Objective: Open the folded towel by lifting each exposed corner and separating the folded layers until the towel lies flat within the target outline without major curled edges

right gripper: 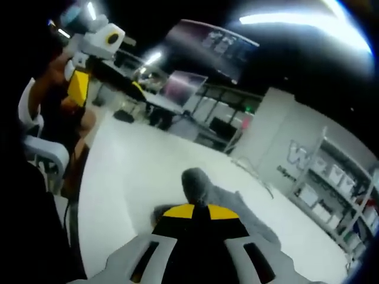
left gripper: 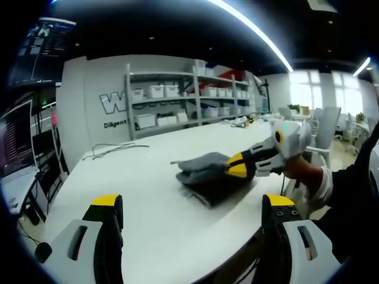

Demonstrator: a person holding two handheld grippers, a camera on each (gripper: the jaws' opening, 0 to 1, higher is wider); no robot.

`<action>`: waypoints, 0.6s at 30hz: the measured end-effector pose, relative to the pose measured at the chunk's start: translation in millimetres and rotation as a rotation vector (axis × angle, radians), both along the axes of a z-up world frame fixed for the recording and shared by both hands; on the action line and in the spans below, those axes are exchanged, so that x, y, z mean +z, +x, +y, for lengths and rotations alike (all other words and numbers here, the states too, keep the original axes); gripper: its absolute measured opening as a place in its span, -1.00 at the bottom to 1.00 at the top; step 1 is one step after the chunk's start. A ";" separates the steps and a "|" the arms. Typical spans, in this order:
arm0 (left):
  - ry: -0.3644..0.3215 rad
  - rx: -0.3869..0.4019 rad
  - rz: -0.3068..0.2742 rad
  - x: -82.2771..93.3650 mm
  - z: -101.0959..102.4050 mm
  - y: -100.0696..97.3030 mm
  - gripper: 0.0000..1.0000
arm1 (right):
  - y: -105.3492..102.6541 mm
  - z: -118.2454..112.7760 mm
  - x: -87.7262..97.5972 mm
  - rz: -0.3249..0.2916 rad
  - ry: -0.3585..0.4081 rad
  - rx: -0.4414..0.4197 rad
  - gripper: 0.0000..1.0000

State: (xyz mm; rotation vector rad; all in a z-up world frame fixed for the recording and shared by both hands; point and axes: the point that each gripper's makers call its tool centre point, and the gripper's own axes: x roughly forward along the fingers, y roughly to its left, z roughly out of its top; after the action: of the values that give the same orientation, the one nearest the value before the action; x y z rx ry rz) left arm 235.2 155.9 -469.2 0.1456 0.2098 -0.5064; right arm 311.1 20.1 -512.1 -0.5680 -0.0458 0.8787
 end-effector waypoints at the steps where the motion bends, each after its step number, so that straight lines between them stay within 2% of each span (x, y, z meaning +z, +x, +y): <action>1: 0.000 0.000 -0.001 0.1 0.1 0.0 0.92 | 0.3 -1.0 1.0 -0.001 0.004 -0.003 -0.97; 18: 0.007 0.000 -0.003 0.2 0.6 -0.5 0.91 | 5.0 -21.3 17.2 -0.011 0.072 -0.037 -0.97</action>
State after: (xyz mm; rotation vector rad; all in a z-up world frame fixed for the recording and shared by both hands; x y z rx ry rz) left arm 234.8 156.5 -469.0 0.1529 0.2089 -0.5058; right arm 316.2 -1.2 -494.9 -0.5048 -0.0769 0.8348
